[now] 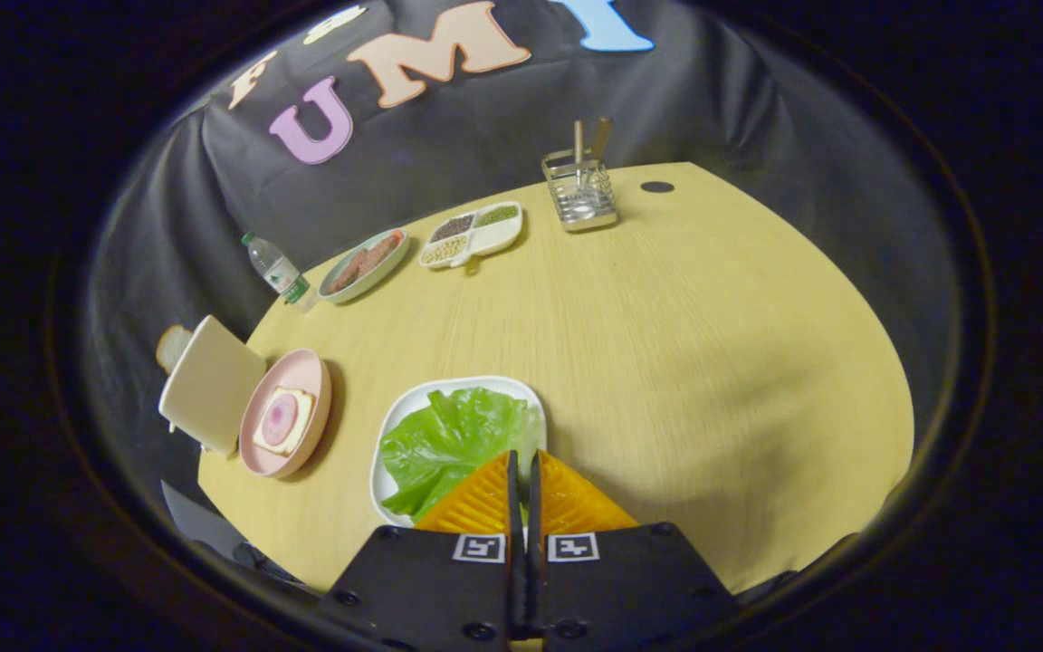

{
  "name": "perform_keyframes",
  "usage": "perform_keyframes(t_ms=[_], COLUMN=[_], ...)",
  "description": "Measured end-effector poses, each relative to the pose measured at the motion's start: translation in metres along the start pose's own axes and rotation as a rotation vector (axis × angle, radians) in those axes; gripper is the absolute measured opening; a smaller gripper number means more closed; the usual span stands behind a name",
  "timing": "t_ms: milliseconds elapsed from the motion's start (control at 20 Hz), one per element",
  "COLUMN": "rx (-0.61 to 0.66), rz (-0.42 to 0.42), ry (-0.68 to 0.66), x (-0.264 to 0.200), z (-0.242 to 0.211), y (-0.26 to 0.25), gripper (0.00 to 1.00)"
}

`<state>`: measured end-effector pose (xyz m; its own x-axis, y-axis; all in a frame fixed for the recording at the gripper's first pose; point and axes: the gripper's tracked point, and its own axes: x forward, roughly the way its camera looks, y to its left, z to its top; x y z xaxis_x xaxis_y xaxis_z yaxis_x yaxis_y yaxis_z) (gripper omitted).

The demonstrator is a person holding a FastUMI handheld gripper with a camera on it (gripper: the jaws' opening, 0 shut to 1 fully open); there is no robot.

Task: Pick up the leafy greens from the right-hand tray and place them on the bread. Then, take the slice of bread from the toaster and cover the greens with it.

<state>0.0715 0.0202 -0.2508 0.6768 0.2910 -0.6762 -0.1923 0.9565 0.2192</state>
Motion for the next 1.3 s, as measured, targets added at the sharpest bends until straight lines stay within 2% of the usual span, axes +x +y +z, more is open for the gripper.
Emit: perform_keyframes(t_ms=[800, 1300], rx=[0.038, -0.033], rz=[0.119, 0.242], ry=[-0.152, -0.176], x=[-0.057, -0.072], z=[0.069, 0.081], y=[0.071, 0.168], gripper=[0.03, 0.03])
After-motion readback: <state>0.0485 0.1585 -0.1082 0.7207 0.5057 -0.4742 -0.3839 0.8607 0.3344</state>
